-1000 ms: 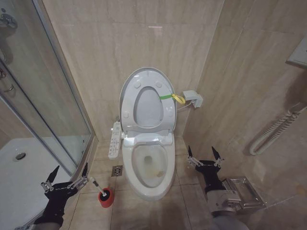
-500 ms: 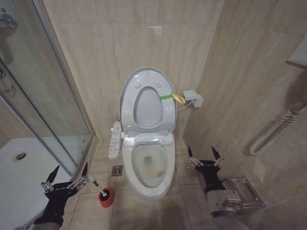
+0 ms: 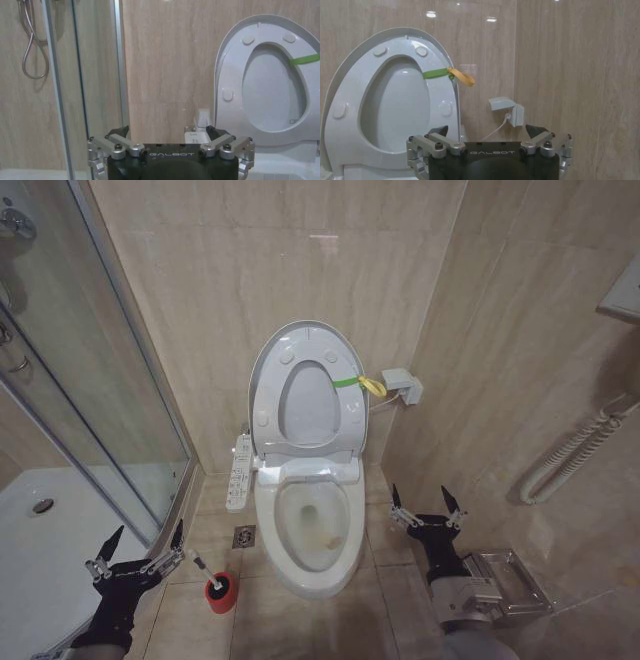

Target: Open the toilet lid, clean the toilet bowl with a toilet brush, close the toilet lid, and flush.

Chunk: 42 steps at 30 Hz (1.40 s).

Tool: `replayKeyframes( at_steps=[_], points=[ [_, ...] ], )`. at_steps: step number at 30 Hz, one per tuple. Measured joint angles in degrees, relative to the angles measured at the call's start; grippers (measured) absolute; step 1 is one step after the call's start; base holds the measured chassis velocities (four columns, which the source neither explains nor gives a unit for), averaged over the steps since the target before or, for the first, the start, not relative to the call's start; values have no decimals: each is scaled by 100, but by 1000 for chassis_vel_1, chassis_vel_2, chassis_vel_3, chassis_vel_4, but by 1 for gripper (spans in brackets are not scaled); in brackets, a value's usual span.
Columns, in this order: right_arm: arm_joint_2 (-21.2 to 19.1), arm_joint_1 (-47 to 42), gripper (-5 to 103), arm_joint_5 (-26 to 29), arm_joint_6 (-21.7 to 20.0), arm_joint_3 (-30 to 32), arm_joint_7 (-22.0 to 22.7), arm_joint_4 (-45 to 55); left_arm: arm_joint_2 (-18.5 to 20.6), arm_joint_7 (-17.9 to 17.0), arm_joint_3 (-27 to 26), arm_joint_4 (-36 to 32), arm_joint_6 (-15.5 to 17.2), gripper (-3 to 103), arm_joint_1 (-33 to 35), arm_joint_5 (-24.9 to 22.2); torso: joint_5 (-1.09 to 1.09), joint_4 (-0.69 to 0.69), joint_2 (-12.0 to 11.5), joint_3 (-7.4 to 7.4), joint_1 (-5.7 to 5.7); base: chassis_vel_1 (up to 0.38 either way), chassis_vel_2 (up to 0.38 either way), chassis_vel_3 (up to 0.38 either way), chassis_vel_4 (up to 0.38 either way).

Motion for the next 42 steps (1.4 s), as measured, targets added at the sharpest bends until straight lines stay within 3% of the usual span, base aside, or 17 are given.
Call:
replayKeyframes(
  at_steps=[14, 33, 37, 42],
  points=[
    [0, 0, 100, 0, 0, 0, 0, 0, 3, 2, 3, 50, -8, 100, -38, -1, 0, 1, 0, 0, 0, 0, 0, 0, 0],
    [0, 0, 100, 0, 0, 0, 0, 0, 286, 177, 235, 2996, -921, 100, -2269, -216, -1, -1, 0, 1, 0, 0, 0, 0, 0],
    [0, 0, 100, 0, 0, 1, 0, 0, 334, 206, 271, 3484, -1070, 100, -2641, -252, -1, -1, -1, 0, 0, 0, 0, 0, 0],
    [0, 0, 100, 0, 0, 1, 0, 0, 348, 215, 280, 3612, -1114, 100, -2735, -261, 0, 1, 0, 0, 0, 0, 0, 0, 0]
  ],
)
